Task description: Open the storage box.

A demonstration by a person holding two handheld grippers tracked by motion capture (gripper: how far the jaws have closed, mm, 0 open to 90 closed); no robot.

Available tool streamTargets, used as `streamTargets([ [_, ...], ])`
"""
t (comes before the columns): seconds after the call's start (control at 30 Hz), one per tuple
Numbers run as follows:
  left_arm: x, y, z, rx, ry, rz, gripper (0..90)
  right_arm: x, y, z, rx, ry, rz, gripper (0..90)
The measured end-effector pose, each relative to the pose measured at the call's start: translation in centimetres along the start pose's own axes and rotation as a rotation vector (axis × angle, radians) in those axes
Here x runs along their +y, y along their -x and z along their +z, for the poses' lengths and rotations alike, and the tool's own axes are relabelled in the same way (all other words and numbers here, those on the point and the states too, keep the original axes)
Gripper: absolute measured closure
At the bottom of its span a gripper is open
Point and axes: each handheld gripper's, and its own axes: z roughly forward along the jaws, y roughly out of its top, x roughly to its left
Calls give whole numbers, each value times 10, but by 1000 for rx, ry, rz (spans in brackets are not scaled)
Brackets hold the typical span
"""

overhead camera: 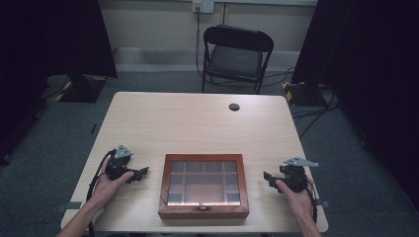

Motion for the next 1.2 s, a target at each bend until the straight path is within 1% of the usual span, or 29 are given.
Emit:
streamTargets([
  [0.07,0,0,0,-1,0,-1,79,3,-2,-3,26,13,5,275],
  [0.13,0,0,0,0,2,-2,78,5,-5,-6,56,29,0,299],
  [0.17,0,0,0,0,2,-2,79,5,-5,-6,56,29,0,299],
  [0.3,0,0,0,1,2,-2,79,9,-14,-7,107,23,-23,330],
  [0.33,0,0,0,0,2,-2,78,10,-17,-8,127,27,-25,359],
  [0.37,0,0,0,0,2,-2,79,10,-17,-8,127,27,-25,359],
  [0.4,0,0,0,0,0,0,79,11,-19,-8,149,30,-37,385],
  [0.43,0,0,0,1,2,-2,79,11,-19,-8,149,30,-37,385],
  [0.47,0,0,0,1,2,-2,79,13,-22,-9,167,30,-42,415],
  [0.5,0,0,0,1,2,-2,79,13,-22,-9,167,30,-42,415],
  [0.53,0,0,0,1,2,-1,79,15,-24,-10,189,43,-50,437],
  [0.57,0,0,0,1,2,-1,79,15,-24,-10,189,43,-50,437],
  [0.6,0,0,0,1,1,-2,79,17,-28,-12,212,47,-57,462],
  [0.63,0,0,0,1,1,-2,79,17,-28,-12,212,47,-57,462],
  [0.67,0,0,0,1,2,-2,79,19,-30,-13,229,51,-62,478],
  [0.7,0,0,0,1,2,-1,79,22,-36,-15,249,56,-81,503],
  [0.8,0,0,0,1,2,-2,79,25,-48,-15,285,54,-113,536],
  [0.83,0,0,0,1,2,-2,79,25,-48,-15,285,54,-113,536],
  [0.87,0,0,0,1,2,-2,79,25,-52,-15,298,54,-123,552],
  [0.9,0,0,0,1,2,-2,78,26,-56,-16,317,56,-134,568],
  [0.93,0,0,0,1,2,-2,79,27,-64,-17,347,55,-152,580],
  [0.97,0,0,0,1,2,-2,78,27,-64,-17,347,55,-152,580],
  [1.0,0,0,0,3,1,3,78,28,-68,-17,363,57,-160,588],
  [1.03,0,0,0,0,2,-2,78,31,-76,-17,388,52,-184,602],
  [1.1,0,0,0,3,1,3,79,35,-82,-17,409,51,-202,615],
  [1.2,0,0,0,1,1,-1,79,42,-90,-18,438,60,-225,635],
])
